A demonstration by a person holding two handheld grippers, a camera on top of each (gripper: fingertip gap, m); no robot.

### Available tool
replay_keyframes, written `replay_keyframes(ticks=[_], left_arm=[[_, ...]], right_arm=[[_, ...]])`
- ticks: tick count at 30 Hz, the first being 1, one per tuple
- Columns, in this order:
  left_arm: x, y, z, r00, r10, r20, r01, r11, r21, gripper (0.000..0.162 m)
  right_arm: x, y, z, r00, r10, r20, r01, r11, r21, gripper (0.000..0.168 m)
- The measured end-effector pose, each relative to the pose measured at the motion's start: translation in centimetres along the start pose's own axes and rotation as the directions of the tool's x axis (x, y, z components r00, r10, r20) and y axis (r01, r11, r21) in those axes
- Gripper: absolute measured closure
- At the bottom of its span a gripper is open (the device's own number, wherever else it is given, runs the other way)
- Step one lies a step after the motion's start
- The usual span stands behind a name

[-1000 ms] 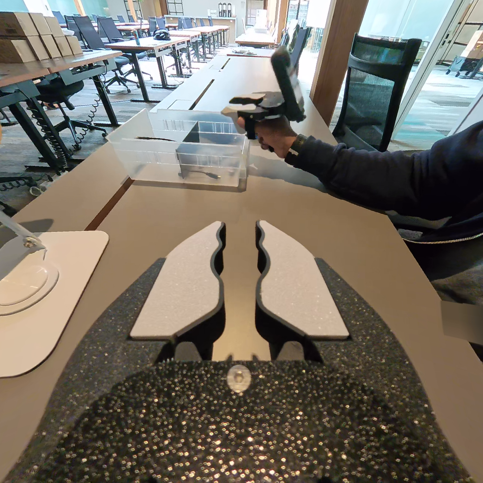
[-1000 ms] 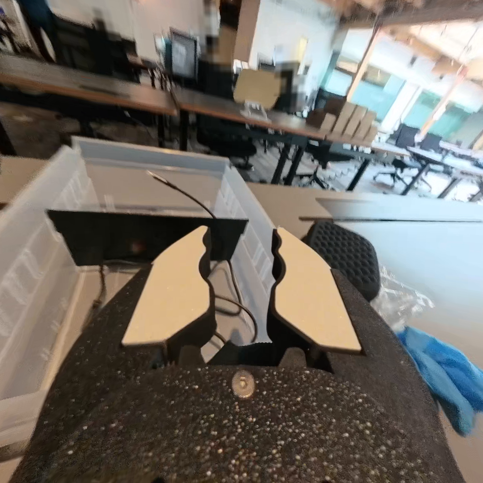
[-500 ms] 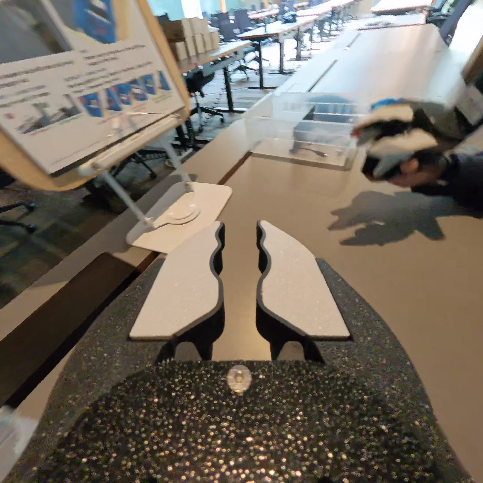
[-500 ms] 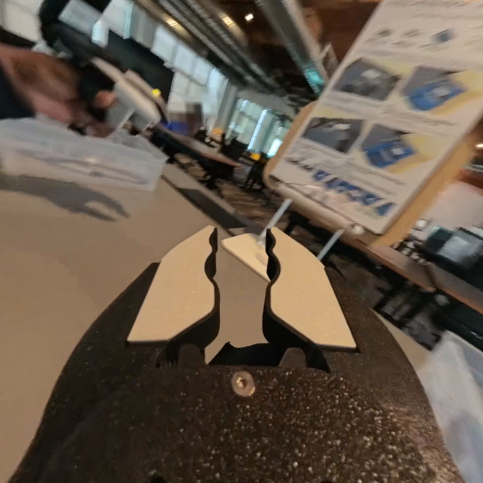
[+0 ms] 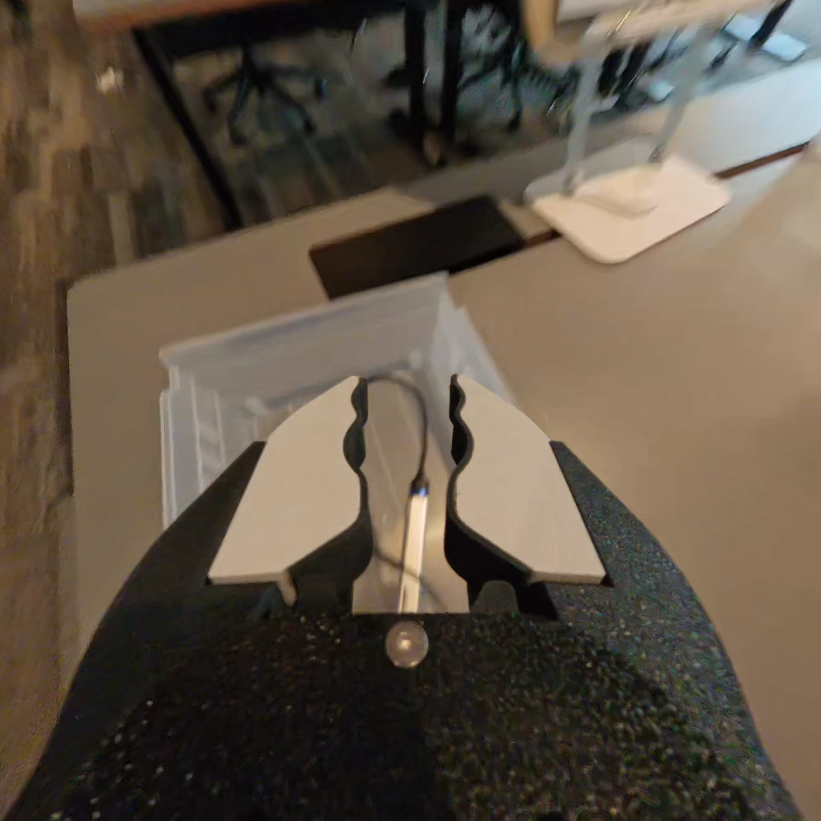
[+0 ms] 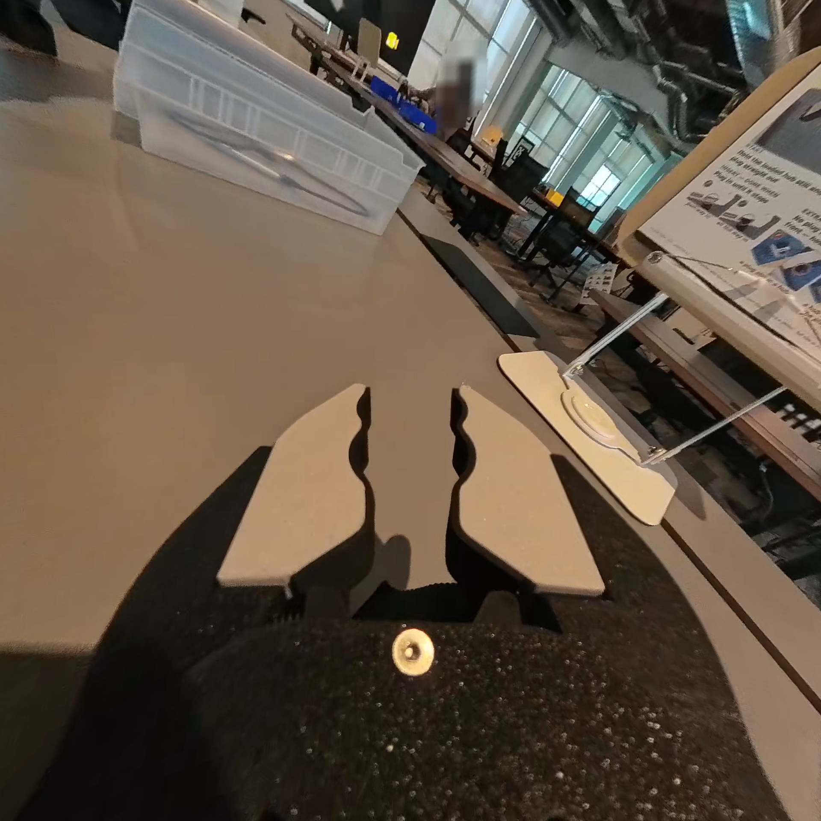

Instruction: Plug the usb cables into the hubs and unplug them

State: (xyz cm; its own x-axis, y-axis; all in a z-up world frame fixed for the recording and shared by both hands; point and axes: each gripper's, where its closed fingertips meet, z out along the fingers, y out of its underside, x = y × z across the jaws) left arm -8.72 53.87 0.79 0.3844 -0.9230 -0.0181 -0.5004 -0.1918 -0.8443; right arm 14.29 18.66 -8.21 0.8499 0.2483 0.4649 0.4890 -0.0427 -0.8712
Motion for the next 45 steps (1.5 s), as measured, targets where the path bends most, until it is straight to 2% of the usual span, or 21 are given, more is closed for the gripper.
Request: replay_keyframes(ticks=[4,7,9,11,24,26,28,31,34,37,39,41,45], left_arm=[[-1.7,7.0,1.1,0.999,-0.050,0.016,0.053,0.952,-0.301,0.125],[-2.5,11.4,1.3,0.996,-0.064,0.065,0.088,0.855,-0.510,0.126],[-3.0,13.0,1.2,0.991,-0.074,0.115,0.127,0.803,-0.583,0.127],[-3.7,13.7,1.5,0.983,-0.085,0.165,0.169,0.778,-0.605,0.127],[-4.7,16.5,5.0,0.965,-0.101,0.243,0.240,0.716,-0.655,0.127],[-5.0,16.5,5.2,0.962,-0.103,0.252,0.246,0.725,-0.644,0.131],[-4.7,16.6,5.2,0.967,-0.101,0.235,0.233,0.724,-0.649,0.144],[-4.6,16.5,5.3,0.972,-0.107,0.211,0.220,0.732,-0.644,0.146],[-5.0,13.9,5.2,0.970,-0.086,0.229,0.203,0.807,-0.555,0.146],[-3.6,7.0,4.3,0.980,-0.053,0.190,0.113,0.940,-0.321,0.147],[-1.5,1.7,3.1,0.990,0.020,0.142,-0.002,0.992,-0.128,0.146],[1.6,-3.6,1.3,0.984,0.139,0.109,-0.148,0.986,0.079,0.146],[8.6,-11.3,-2.6,0.957,0.272,0.098,-0.287,0.861,0.419,0.146]], right_arm=[[-0.7,0.4,0.4,0.999,-0.022,0.029,0.023,0.999,-0.023,0.134],[-1.0,0.5,0.5,0.998,-0.045,0.040,0.046,0.998,-0.031,0.134],[-1.2,0.5,0.5,0.998,-0.052,0.044,0.054,0.998,-0.033,0.134],[-1.3,0.5,0.5,0.997,-0.056,0.047,0.057,0.998,-0.033,0.134],[-1.8,0.4,0.4,0.994,-0.084,0.064,0.086,0.996,-0.034,0.134],[-1.8,0.5,0.4,0.995,-0.082,0.065,0.084,0.996,-0.035,0.134],[-1.8,0.5,0.4,0.994,-0.081,0.066,0.084,0.996,-0.036,0.134],[-1.8,0.5,0.5,0.994,-0.083,0.066,0.086,0.996,-0.036,0.134],[-1.7,0.4,0.4,0.995,-0.083,0.061,0.085,0.996,-0.032,0.134],[-1.5,0.3,0.4,0.995,-0.078,0.055,0.080,0.997,-0.026,0.134],[-1.4,0.2,0.3,0.996,-0.069,0.050,0.070,0.997,-0.019,0.134],[-1.2,0.0,0.3,0.997,-0.063,0.044,0.063,0.998,-0.011,0.134],[-0.9,-0.3,0.1,0.998,-0.057,0.029,0.057,0.998,0.002,0.134]])
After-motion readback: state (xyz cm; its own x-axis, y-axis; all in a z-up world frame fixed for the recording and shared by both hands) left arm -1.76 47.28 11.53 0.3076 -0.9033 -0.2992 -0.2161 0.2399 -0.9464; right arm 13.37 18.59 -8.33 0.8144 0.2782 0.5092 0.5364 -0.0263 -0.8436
